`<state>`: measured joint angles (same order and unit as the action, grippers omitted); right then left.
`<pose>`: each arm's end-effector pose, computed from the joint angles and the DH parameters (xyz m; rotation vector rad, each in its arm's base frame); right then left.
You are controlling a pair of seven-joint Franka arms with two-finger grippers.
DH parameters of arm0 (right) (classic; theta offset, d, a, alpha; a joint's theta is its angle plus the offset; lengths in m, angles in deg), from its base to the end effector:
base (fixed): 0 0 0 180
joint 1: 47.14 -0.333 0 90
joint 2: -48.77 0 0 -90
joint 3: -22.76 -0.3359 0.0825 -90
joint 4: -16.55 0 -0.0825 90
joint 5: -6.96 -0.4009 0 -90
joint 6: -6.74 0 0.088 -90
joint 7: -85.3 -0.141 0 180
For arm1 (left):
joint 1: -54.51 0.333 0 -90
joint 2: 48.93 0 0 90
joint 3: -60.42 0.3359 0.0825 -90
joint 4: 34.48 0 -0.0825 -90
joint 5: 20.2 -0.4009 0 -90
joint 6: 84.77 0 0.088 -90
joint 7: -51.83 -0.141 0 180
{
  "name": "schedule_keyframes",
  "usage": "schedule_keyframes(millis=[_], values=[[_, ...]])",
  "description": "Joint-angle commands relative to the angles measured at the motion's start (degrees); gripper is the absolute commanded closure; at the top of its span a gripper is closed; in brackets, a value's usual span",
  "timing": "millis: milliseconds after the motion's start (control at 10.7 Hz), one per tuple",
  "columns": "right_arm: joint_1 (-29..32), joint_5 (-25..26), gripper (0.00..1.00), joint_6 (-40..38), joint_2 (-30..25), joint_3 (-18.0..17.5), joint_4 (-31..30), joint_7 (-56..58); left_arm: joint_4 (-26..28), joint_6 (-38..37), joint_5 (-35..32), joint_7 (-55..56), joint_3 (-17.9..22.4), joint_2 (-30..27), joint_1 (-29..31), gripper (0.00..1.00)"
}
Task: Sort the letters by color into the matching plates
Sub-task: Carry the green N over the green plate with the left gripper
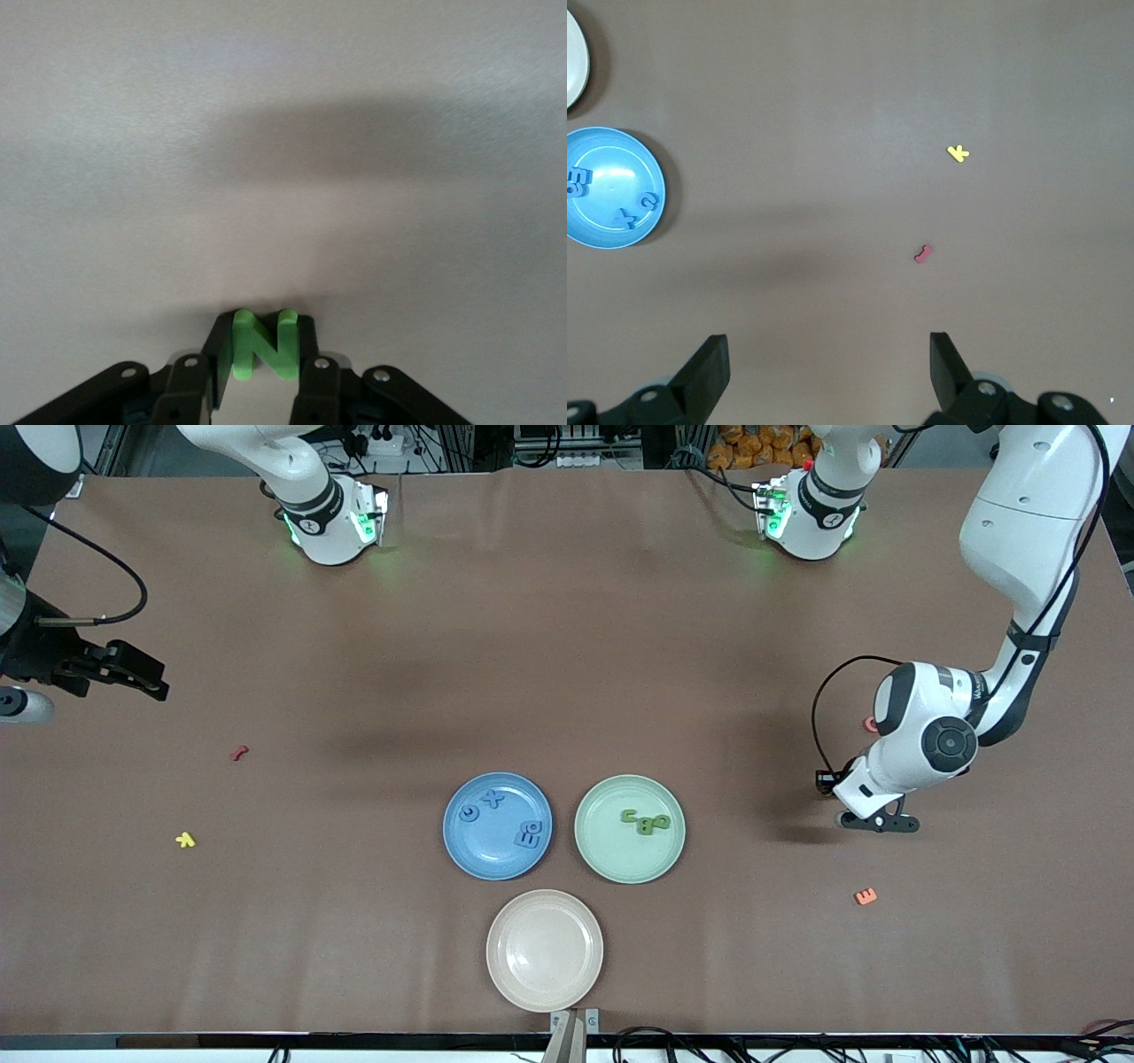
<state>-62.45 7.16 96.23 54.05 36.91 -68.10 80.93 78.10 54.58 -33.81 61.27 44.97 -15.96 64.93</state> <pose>0.5998 0.0183 0.6028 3.1142 -0.0858 -0.0056 0.6212 -0.0497 0.1482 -3.1276 0.1165 0.1198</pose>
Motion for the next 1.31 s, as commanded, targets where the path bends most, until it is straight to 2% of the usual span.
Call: schedule_keyframes(millis=[0, 187, 748, 936, 1216], values=[[-0.4, 1.4, 0.0, 0.6, -0.8, -0.1, -0.7, -1.0, -2.5, -0.2, 1.2, 7.1, -2.7, -0.4, -0.2, 1.0], [-0.2, 1.5, 0.0, 0.8, -0.6, 0.0, -0.3, -1.0, -3.6, -0.4, 1.2, 12.6, -4.7, -0.2, -0.9, 1.0], [0.5, 1.1, 0.0, 1.7, -0.2, -0.2, -0.4, -0.9, -8.3, -1.2, 1.3, 29.7, -4.9, 0.6, -9.6, 1.0], [5.6, 1.1, 0.0, 1.7, -0.2, -5.5, -0.3, -0.6, -10.2, -1.2, 1.3, 35.4, -4.9, 1.2, -11.9, 1.0], [7.1, 1.1, 0.0, 1.7, -0.2, -7.2, -0.2, -0.6, -14.1, -1.2, 2.8, 43.7, -4.9, 2.5, -16.4, 1.0]])
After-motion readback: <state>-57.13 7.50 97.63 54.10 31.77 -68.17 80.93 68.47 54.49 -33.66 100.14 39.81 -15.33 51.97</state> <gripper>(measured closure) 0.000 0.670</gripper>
